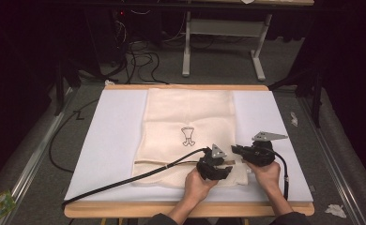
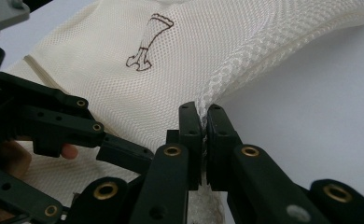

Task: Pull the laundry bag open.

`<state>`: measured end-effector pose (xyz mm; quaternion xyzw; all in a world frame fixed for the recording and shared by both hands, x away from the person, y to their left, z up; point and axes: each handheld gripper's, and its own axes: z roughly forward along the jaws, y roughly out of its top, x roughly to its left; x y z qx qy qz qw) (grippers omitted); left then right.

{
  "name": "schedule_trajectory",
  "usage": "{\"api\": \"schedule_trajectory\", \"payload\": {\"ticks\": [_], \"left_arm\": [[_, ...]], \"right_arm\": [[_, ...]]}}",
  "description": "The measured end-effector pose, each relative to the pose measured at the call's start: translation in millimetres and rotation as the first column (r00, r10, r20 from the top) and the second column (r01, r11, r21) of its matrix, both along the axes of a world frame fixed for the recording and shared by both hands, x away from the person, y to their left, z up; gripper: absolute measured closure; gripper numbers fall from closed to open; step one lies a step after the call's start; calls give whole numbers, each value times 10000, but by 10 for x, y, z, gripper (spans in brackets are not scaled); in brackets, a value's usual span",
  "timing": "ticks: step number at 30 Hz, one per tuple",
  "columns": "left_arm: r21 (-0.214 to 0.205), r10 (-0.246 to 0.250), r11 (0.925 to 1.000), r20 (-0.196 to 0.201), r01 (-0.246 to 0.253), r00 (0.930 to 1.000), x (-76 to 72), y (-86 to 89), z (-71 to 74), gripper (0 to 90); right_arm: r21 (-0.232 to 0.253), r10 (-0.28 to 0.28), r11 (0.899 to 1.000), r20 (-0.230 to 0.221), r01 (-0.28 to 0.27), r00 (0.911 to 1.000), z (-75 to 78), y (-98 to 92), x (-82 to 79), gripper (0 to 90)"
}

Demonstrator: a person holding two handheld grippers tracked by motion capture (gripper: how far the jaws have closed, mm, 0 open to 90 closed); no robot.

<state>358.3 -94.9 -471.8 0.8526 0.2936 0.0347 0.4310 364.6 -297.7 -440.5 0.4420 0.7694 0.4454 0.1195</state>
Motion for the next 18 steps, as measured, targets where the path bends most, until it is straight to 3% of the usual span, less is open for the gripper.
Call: {"api": "schedule_trajectory", "payload": {"ticks": [3, 6, 12, 16, 18], "left_arm": [[458, -184, 9988, 367, 167, 9992, -28, -44, 4, 562], [620, -227, 9979, 505, 195, 9985, -40, -80, 5, 562], [261, -259, 9993, 81, 257, 9996, 4, -82, 6, 573], [-156, -500, 9986, 118, 502, 9987, -12, -81, 21, 592], [-152, -520, 9985, 144, 522, 9985, -17, -80, 17, 591]], "right_arm": [[14, 65, 10000, 11, -65, 10000, 14, 16, 2, 880], [64, 72, 10000, -6, -72, 10000, 21, 35, -5, 880], [50, 128, 9999, 57, -128, 9999, 34, 50, -4, 880], [73, 118, 9999, 70, -119, 9999, 33, 47, -1, 880], [58, 103, 9999, 54, -104, 9999, 28, 37, 0, 880]]}}
